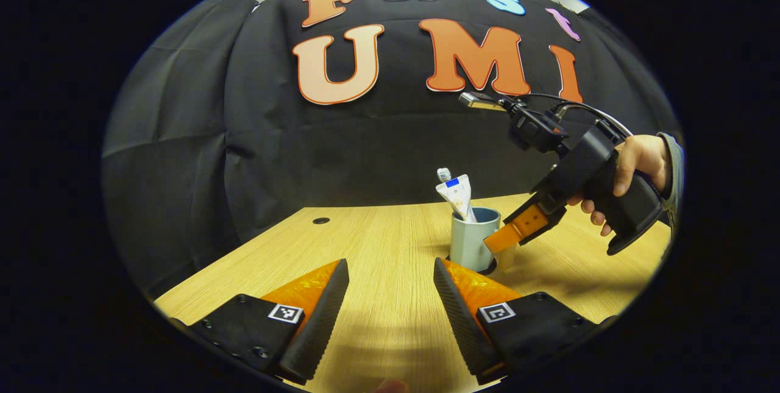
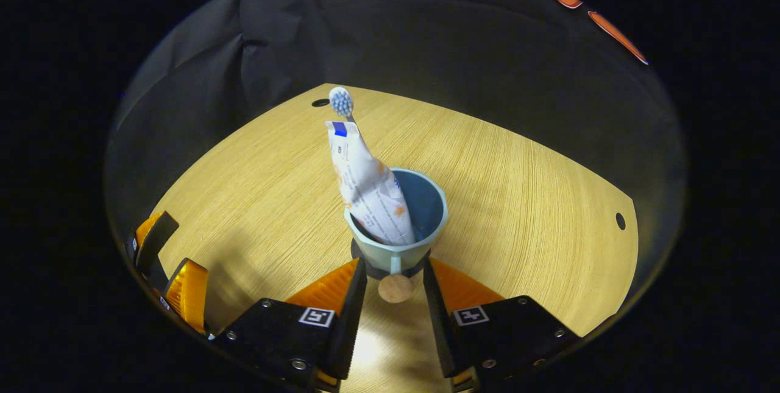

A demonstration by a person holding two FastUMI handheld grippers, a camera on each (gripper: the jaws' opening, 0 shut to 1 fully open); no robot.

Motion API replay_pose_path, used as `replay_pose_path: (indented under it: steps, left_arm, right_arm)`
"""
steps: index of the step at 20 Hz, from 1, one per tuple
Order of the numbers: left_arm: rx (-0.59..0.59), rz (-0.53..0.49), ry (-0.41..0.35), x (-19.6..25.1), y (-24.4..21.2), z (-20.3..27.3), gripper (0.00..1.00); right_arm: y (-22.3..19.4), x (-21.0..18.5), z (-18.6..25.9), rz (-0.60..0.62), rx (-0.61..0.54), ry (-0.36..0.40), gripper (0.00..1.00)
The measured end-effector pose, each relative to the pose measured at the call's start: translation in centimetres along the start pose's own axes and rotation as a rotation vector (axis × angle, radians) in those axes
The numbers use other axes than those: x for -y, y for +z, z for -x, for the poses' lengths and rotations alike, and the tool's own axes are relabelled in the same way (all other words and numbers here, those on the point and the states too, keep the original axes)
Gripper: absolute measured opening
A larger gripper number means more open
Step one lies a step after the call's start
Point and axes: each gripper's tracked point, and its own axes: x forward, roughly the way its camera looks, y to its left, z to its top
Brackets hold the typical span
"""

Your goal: Put the toothbrush and toothpaste on the desktop into the cup, then pick up the cup and place it on the coaster on the desktop.

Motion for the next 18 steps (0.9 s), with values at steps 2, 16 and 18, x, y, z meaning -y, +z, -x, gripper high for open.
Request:
replay_pose_path:
  steps: [2, 16, 18]
  left_arm:
    - [0.009, -0.007, 0.005, 0.1, 0.5, 0.1, 0.89]
    - [0.165, -0.050, 0.027, 1.4, 7.1, 1.4, 0.90]
    - [0.189, -0.047, 0.030, 1.5, 8.2, 1.6, 0.89]
  right_arm:
    - [0.4, -0.2, 1.1, 0.003, 0.057, 0.011, 0.65]
    - [3.8, 4.3, 13.4, -0.027, 0.598, -0.083, 0.82]
    - [3.3, 6.0, 15.2, -0.043, 0.656, -0.112, 0.82]
